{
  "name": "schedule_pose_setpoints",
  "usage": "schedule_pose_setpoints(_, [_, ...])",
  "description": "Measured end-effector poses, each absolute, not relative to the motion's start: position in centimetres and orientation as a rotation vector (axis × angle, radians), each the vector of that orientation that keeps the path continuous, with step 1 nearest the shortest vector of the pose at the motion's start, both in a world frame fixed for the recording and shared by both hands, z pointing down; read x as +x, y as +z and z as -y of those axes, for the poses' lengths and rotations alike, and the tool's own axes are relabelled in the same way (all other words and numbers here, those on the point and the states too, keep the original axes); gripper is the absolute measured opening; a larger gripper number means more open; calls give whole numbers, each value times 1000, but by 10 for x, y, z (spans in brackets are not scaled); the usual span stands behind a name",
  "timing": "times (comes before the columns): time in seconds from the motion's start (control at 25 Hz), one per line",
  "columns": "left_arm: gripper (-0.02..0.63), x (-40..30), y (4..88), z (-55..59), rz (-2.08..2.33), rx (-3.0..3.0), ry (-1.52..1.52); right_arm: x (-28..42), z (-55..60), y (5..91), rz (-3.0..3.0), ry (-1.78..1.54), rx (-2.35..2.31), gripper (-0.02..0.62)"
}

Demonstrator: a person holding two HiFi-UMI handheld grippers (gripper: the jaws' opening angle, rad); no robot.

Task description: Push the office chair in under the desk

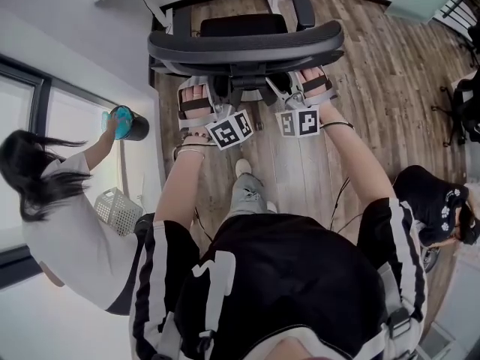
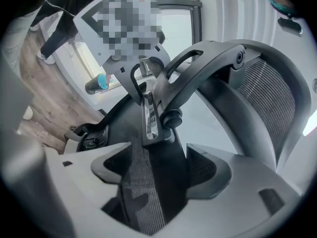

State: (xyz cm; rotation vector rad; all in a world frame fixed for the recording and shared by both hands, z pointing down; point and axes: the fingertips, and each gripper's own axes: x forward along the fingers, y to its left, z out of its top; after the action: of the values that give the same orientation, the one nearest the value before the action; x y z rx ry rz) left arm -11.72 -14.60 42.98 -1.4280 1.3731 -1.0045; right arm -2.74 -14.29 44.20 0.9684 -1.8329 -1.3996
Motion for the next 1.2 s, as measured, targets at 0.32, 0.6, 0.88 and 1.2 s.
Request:
schedule_pose_setpoints(0.32, [223,-96,436,168,-1363,-1407,-992,-9,171,445,1872,-1384,937,333])
schedule_pose_setpoints(0.6, [219,-92,436,193,-1366,-1392,-995,-5,195,444,1886,-1356,939,333])
schedule_pose_setpoints(0.88, [218,-71,433,216,-1346,-1383,-986,14,224,441,1901,-1369,930,333])
schedule_pose_setpoints(1.2, [219,-24,434,233,-1306,-1404,-937,58,259,442,1923,-1381,938,334])
